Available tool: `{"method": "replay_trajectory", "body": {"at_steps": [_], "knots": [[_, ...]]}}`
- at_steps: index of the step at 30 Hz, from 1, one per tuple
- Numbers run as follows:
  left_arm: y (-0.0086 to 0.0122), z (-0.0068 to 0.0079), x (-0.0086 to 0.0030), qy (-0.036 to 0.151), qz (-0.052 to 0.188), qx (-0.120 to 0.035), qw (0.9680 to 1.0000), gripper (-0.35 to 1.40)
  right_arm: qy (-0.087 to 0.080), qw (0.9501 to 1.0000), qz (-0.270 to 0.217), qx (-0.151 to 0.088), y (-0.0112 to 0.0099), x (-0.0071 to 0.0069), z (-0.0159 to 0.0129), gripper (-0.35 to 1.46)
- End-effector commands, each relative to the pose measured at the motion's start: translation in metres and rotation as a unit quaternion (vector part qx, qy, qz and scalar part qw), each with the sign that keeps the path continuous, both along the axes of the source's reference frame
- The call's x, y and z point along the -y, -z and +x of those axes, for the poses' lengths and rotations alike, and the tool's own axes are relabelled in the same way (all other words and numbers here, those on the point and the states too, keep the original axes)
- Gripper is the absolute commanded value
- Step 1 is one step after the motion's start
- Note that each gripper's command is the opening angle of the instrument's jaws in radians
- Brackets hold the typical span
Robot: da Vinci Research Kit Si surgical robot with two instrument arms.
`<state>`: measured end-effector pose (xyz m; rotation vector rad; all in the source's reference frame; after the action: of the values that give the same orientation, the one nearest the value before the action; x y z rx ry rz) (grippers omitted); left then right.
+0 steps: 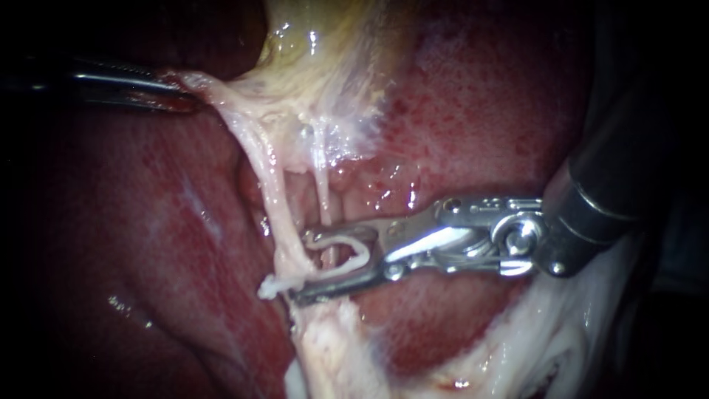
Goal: Clipping second clip left tube
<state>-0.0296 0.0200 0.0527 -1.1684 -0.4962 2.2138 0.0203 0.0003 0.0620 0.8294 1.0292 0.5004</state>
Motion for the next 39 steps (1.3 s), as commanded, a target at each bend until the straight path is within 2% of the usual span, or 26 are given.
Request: {"method": "replay_trajectory", "body": {"at_steps": [1,5,12,15,21,27,31,35,39], "knots": [[0.0,0.0,0.0,0.0,0.0,0.0,1.0,-0.35,0.001,1.0,0.003,0.0,-0.0001,0.0,0.0,0.5],[0.0,0.0,0.0,0.0,0.0,0.0,1.0,-0.35,-0.002,0.9998,0.02,-0.001,-0.0007,-0.0001,-0.0001,0.5],[0.0,0.0,0.0,0.0,0.0,0.0,1.0,-0.35,-0.01,0.998,0.057,-0.025,-0.001,-0.0004,0.0002,0.5],[-0.0001,-0.0001,0.0001,0.0,0.0,0.0,1.0,-0.35,-0.007,0.9969,0.072,-0.032,-0.001,-0.0004,0.0009,0.5],[-0.0001,-0.0001,0.0001,0.0,0.0,0.0,1.0,-0.35,-0.003,0.9963,0.078,-0.036,-0.0014,-0.0004,0.0027,0.5],[-0.0001,-0.0002,0.0001,0.001,-0.001,-0.001,1.0,-0.35,-0.005,0.9961,0.078,-0.042,-0.002,0.0004,0.0042,0.5],[-0.0001,-0.0002,0.0001,0.001,-0.001,0.0,1.0,-0.35,-0.01,0.995,0.081,-0.057,-0.0011,0.0007,0.0044,0.5],[-0.0002,-0.0002,0.0001,0.0,-0.001,0.0,1.0,-0.35,-0.021,0.992,0.089,-0.087,0.001,0.0008,0.005,0.5],[-0.0002,-0.0002,0.0001,0.0,-0.001,0.0,1.0,-0.35,-0.027,0.9893,0.096,-0.106,0.003,0.0008,0.0055,0.49]]}}
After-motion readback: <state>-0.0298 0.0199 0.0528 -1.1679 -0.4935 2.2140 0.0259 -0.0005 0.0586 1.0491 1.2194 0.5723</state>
